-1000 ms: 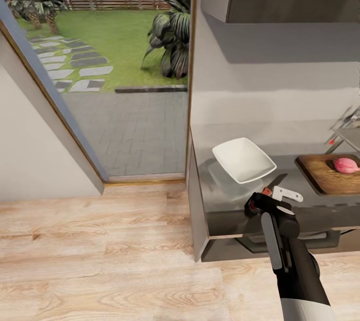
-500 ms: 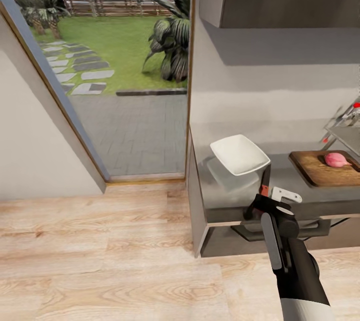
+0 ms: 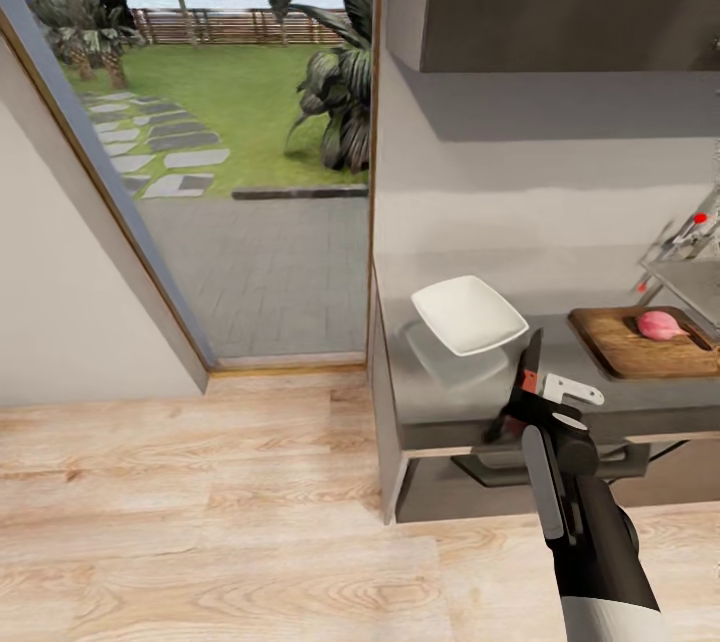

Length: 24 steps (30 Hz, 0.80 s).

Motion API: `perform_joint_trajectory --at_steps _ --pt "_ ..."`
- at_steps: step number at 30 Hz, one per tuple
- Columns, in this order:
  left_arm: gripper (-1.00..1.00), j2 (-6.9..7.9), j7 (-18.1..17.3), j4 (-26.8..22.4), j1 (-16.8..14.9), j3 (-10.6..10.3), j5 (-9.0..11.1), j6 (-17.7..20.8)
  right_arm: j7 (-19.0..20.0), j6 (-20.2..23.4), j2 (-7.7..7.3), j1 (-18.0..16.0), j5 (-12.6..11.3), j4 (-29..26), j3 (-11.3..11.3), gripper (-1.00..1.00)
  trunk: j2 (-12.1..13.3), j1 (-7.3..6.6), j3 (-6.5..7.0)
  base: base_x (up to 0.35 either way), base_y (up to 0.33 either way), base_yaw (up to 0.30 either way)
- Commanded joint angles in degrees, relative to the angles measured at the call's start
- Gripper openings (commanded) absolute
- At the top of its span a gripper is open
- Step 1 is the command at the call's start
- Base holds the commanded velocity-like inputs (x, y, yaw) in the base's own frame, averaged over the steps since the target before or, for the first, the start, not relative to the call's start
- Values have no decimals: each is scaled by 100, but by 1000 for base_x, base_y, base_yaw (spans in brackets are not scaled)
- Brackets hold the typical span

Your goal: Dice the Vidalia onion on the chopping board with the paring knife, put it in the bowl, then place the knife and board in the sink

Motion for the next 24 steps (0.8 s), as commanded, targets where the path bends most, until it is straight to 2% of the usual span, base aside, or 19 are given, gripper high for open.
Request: perform_joint_trajectory --at_steps 1,9,21,22,24 --pt "100 4 53 -13 2 -48 24 -7 -49 11 2 -4 -60 -6 -2 -100 -10 4 1 0 -185 0" --pt "100 2 53 -13 2 -50 24 -7 -54 11 1 -4 -60 -6 -2 -100 -10 4 73 27 -237 0" --pt "100 -7 53 -9 2 -50 24 -7 -86 11 -41 -4 -25 -162 7 -100 -10 4 181 155 -268 0" --pt "100 -8 53 -9 2 -49 24 -7 -89 11 -44 -4 -10 -251 7 -100 -10 4 190 170 -268 0" --pt "100 -10 53 -6 2 -48 24 -6 -92 11 -53 -4 187 -500 11 -100 -10 4 208 170 -267 0"
